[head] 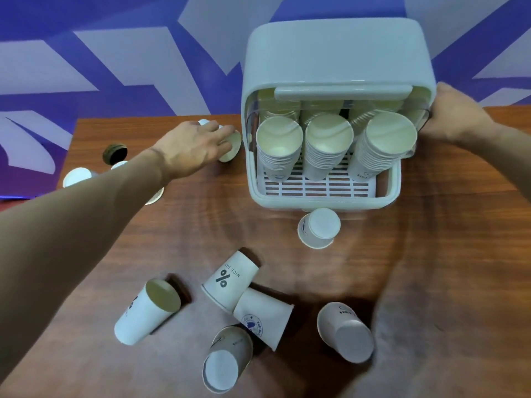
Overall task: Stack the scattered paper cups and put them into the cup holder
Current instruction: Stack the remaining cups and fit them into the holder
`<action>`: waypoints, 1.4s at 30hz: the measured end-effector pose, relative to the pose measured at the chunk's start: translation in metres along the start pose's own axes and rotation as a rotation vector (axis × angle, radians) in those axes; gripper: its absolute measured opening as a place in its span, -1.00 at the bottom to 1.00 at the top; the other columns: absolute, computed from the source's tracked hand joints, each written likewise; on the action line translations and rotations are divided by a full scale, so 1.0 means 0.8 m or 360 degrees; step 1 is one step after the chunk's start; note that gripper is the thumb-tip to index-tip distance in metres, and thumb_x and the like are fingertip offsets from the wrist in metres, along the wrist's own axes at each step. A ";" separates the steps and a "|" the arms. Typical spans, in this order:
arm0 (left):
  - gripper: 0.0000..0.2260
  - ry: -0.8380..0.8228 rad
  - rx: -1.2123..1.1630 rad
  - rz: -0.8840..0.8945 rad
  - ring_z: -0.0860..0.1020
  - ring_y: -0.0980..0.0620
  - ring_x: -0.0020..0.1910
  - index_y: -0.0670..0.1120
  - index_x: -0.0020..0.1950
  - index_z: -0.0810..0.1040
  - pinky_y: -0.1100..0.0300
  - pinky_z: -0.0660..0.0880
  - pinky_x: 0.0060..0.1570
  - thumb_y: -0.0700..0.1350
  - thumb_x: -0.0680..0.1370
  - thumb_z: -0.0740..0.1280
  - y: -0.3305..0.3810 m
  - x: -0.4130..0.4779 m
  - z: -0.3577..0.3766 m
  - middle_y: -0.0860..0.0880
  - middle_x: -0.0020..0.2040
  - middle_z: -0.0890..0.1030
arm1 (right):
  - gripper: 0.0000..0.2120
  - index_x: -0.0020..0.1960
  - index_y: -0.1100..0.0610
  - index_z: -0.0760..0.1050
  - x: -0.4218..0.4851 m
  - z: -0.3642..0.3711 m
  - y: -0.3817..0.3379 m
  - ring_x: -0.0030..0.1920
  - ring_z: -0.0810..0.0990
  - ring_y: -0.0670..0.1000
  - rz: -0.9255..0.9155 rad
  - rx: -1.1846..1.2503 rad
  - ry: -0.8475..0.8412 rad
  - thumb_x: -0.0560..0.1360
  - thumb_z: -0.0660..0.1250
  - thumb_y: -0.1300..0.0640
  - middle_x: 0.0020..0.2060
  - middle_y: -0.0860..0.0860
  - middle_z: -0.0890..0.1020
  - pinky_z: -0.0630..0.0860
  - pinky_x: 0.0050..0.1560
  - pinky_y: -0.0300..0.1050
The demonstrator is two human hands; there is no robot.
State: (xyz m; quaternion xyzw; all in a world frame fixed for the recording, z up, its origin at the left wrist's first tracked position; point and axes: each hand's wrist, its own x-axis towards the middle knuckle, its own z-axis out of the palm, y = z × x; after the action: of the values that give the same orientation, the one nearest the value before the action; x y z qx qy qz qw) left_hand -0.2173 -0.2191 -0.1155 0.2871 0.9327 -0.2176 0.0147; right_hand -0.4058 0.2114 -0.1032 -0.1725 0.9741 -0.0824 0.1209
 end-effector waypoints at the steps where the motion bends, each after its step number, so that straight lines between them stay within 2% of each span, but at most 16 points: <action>1: -0.85 -0.0006 0.0057 0.0011 0.44 -0.16 -0.08 -0.18 -0.04 0.49 0.01 0.42 -0.34 -0.37 0.50 0.21 -0.003 -0.002 -0.001 -0.17 0.24 0.45 | -0.75 0.06 0.04 0.47 -0.004 0.001 0.003 -0.02 0.53 0.25 0.0025 0.0035 -0.0001 0.44 0.41 0.00 0.01 0.13 0.52 0.54 0.05 0.21; 5: -0.88 0.0028 0.0147 -0.0024 0.41 -0.14 -0.16 -0.16 -0.11 0.50 0.04 0.36 -0.36 -0.37 0.47 0.32 -0.005 -0.012 -0.010 -0.13 -0.04 0.49 | -0.69 0.07 -0.02 0.48 -0.022 0.003 0.011 -0.06 0.56 0.13 0.0196 0.0263 0.0003 0.40 0.49 -0.04 -0.08 0.01 0.59 0.52 -0.02 0.06; 8: -0.84 0.0069 0.0028 -0.0217 0.43 -0.15 -0.30 -0.15 -0.16 0.46 0.08 0.33 -0.41 -0.38 0.42 0.35 0.006 -0.027 -0.025 -0.10 -0.30 0.46 | -0.78 0.01 -0.04 0.53 -0.044 0.000 0.018 -0.07 0.60 0.07 0.0251 0.0393 0.0051 0.43 0.50 -0.02 -0.10 -0.04 0.63 0.58 -0.01 0.09; 10: -0.82 0.0116 -0.0114 -0.0400 0.44 -0.14 -0.39 -0.13 -0.21 0.44 0.14 0.28 -0.47 -0.36 0.41 0.39 0.017 -0.040 -0.039 -0.09 -0.37 0.44 | -0.81 0.05 -0.05 0.58 -0.063 -0.005 0.020 -0.08 0.60 0.04 0.0262 0.0368 0.0057 0.46 0.48 0.00 -0.08 -0.04 0.65 0.57 0.00 0.03; 14: -0.86 0.0234 -0.0433 -0.0672 0.52 -0.15 -0.36 -0.10 -0.20 0.49 0.18 0.32 -0.52 -0.14 0.51 0.42 0.049 -0.066 -0.070 -0.05 -0.32 0.52 | -0.81 0.10 -0.12 0.62 -0.113 -0.026 0.007 -0.03 0.58 0.09 0.0257 0.0076 -0.0030 0.48 0.44 -0.03 0.02 0.00 0.67 0.53 -0.04 0.00; 18: -0.85 0.0362 -0.0591 -0.0676 0.54 -0.12 -0.36 -0.07 -0.19 0.51 0.15 0.35 -0.55 -0.06 0.51 0.41 0.080 -0.080 -0.112 -0.01 -0.30 0.55 | -0.86 0.07 -0.17 0.61 -0.172 -0.054 -0.020 0.03 0.60 0.11 0.0249 -0.0231 -0.0015 0.53 0.35 -0.09 0.03 -0.03 0.67 0.44 -0.12 -0.07; 20: -0.86 0.0425 -0.0601 -0.0661 0.54 -0.10 -0.37 -0.06 -0.18 0.52 0.16 0.33 -0.55 -0.03 0.52 0.35 0.090 -0.081 -0.138 0.00 -0.30 0.56 | -0.88 0.04 -0.18 0.60 -0.202 -0.069 -0.034 0.01 0.62 0.08 0.0218 -0.0361 0.0019 0.54 0.31 -0.08 0.00 -0.05 0.68 0.48 -0.12 -0.08; 23: -0.75 0.0522 -0.0566 -0.0642 0.53 -0.07 -0.40 -0.04 -0.21 0.54 0.20 0.26 -0.55 0.04 0.54 0.17 0.099 -0.077 -0.181 0.01 -0.33 0.56 | -0.87 -0.02 -0.15 0.58 -0.246 -0.084 -0.052 -0.07 0.65 -0.02 0.0087 -0.0601 0.0109 0.54 0.26 -0.09 -0.04 -0.15 0.67 0.55 -0.16 -0.12; 26: -0.81 0.0583 -0.0510 -0.0634 0.53 -0.04 -0.41 -0.02 -0.24 0.53 0.18 0.26 -0.56 0.02 0.53 0.30 0.100 -0.072 -0.219 0.03 -0.36 0.55 | -0.87 -0.02 -0.14 0.56 -0.278 -0.096 -0.076 -0.10 0.65 -0.08 -0.0005 -0.0556 0.0198 0.52 0.26 -0.10 -0.05 -0.19 0.65 0.55 -0.20 -0.12; 29: -0.80 0.0609 -0.0482 -0.0637 0.51 -0.02 -0.44 0.00 -0.27 0.50 0.19 0.30 -0.59 0.02 0.48 0.43 0.098 -0.066 -0.251 0.04 -0.39 0.52 | -0.87 -0.01 -0.13 0.57 -0.293 -0.106 -0.113 -0.08 0.63 -0.08 -0.0111 -0.0322 0.0291 0.51 0.27 -0.08 -0.07 -0.21 0.64 0.52 -0.19 -0.11; 33: -0.77 0.0653 -0.0386 -0.0575 0.49 -0.02 -0.47 0.01 -0.30 0.47 0.20 0.23 -0.60 0.06 0.48 0.39 0.095 -0.062 -0.280 0.05 -0.42 0.49 | -0.85 0.02 -0.11 0.58 -0.295 -0.119 -0.172 -0.05 0.61 -0.10 -0.0269 -0.0149 0.0390 0.53 0.27 -0.07 -0.07 -0.20 0.63 0.53 -0.17 -0.12; 37: -0.74 0.0645 -0.0306 -0.0574 0.46 -0.04 -0.50 0.00 -0.31 0.46 0.23 0.25 -0.61 0.05 0.46 0.45 0.084 -0.065 -0.305 0.04 -0.44 0.47 | -0.84 0.04 -0.05 0.56 -0.291 -0.136 -0.209 -0.03 0.60 -0.05 -0.0404 -0.0194 0.0456 0.55 0.23 -0.02 -0.06 -0.14 0.63 0.55 -0.13 -0.05; 42: -0.71 0.0658 -0.0288 -0.0590 0.46 -0.05 -0.49 -0.02 -0.31 0.44 0.23 0.28 -0.59 0.06 0.52 0.40 0.071 -0.073 -0.320 0.03 -0.44 0.47 | -0.84 0.01 -0.05 0.55 -0.287 -0.150 -0.229 -0.07 0.61 0.00 -0.0449 -0.0196 0.0504 0.54 0.21 -0.03 -0.07 -0.12 0.63 0.55 -0.19 -0.01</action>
State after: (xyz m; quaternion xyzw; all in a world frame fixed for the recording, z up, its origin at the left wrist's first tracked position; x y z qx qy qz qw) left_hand -0.1124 -0.1016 0.1026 0.1476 0.9681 -0.0693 -0.1903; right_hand -0.1700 0.1377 0.0962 -0.2990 0.9503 -0.0649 -0.0570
